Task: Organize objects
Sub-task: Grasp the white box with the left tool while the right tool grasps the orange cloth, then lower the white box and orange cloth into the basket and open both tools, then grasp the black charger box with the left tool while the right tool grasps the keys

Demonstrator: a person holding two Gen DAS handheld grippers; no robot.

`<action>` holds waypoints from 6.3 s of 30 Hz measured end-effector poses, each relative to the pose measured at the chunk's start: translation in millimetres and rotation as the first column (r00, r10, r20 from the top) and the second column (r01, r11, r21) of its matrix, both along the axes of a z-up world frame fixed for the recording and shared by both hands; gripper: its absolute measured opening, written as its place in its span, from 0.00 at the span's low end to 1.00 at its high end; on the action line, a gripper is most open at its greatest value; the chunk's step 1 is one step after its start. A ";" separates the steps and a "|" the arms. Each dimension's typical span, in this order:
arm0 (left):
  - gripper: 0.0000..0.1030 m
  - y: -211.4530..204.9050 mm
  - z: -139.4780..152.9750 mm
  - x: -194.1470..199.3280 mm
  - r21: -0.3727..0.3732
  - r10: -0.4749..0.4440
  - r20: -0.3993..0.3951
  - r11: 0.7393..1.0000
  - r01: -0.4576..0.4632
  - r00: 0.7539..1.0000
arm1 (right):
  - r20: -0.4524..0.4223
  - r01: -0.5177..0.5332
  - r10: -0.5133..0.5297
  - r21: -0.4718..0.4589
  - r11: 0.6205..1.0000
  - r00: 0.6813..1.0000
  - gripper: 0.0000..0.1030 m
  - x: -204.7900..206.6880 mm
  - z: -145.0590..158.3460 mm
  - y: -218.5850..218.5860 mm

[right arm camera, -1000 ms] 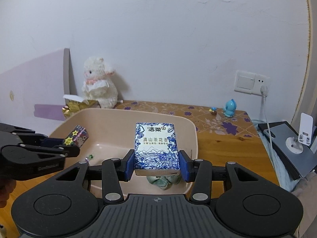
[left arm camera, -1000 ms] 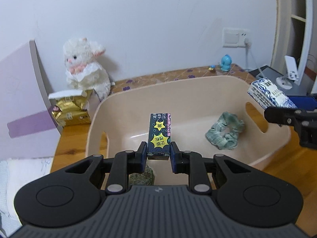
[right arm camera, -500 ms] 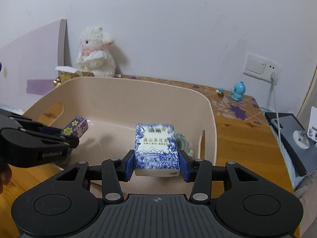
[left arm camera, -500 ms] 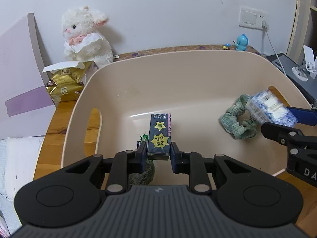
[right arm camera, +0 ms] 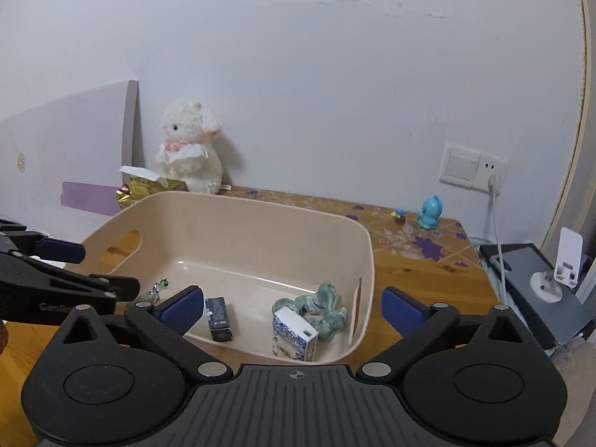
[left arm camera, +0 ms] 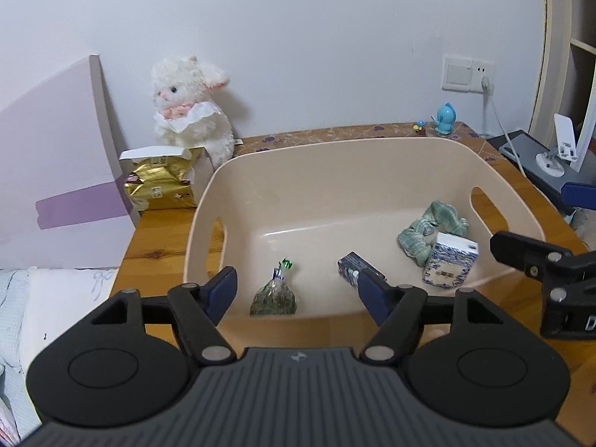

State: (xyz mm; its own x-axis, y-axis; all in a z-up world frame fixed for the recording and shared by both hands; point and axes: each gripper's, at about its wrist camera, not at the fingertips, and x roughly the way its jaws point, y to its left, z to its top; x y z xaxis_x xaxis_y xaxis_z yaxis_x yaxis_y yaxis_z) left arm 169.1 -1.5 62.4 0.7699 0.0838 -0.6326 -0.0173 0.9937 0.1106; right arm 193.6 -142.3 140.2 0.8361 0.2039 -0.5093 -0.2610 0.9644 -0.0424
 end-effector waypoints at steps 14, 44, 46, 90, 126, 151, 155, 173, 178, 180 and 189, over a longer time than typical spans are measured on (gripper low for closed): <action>0.77 2.6 -21.5 -39.8 0.010 0.010 -0.074 1.000 -0.010 0.997 | -0.066 -0.015 0.009 -0.084 0.996 0.998 1.00 -35.2 -23.8 -11.2; 0.59 1.8 -103.7 -11.5 -0.111 -0.052 -0.244 0.994 0.025 0.968 | -0.295 0.001 -0.015 -0.048 0.999 0.955 0.78 -6.4 -119.6 -15.0; 0.49 2.7 -102.4 -11.1 -0.113 -0.055 -0.242 0.993 0.028 0.969 | -0.290 -0.002 -0.012 -0.047 0.999 0.957 0.71 -7.7 -118.3 -13.3; 0.12 25.1 2.5 -84.7 -0.101 -0.113 0.050 0.988 0.118 0.992 | -0.001 -0.028 0.028 0.037 0.999 1.000 0.09 -67.4 -6.0 -28.7; 0.61 4.1 -31.4 51.5 -0.077 -0.019 -0.080 0.997 0.013 0.997 | -0.085 0.006 -0.005 0.016 1.000 0.996 0.59 39.3 -27.2 7.0; 0.81 -19.1 -20.7 -39.2 -0.056 -0.015 -0.075 0.998 0.011 0.997 | -0.124 0.070 -0.061 0.068 0.995 0.990 0.92 -33.4 -39.5 -35.2; 0.81 -22.2 -40.0 -33.2 -0.079 0.001 -0.092 0.997 -0.008 0.996 | -0.147 0.080 -0.075 0.028 0.996 0.986 0.93 -33.3 -55.9 -34.5; 0.81 -22.4 -98.1 13.3 -0.207 0.025 -0.246 0.975 -0.078 0.969 | -0.248 0.066 -0.057 0.025 0.998 0.967 0.93 -17.2 -106.0 -19.6; 0.81 -6.2 -104.3 13.5 -0.186 0.061 -0.257 0.976 -0.111 0.964 | -0.253 0.058 -0.047 0.036 0.998 0.966 0.94 -13.8 -108.7 -9.9; 0.81 2.4 -104.1 13.6 -0.187 0.068 -0.257 0.975 -0.118 0.964 | -0.256 0.060 -0.046 0.047 0.997 0.966 0.96 -10.8 -109.6 -5.6; 0.81 28.4 -104.3 10.9 -0.143 0.071 -0.244 0.984 -0.108 0.967 | -0.274 0.109 -0.090 0.053 0.993 0.957 0.98 11.2 -117.3 16.3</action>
State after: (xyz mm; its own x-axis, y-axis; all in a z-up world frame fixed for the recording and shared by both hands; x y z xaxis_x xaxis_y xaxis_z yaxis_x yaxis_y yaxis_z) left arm 180.0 26.9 -41.9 0.5904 0.0329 -0.8064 -0.0988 0.9946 -0.0318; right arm 204.9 -126.0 22.9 0.6863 0.1677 -0.7077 -0.1563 0.9843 0.0816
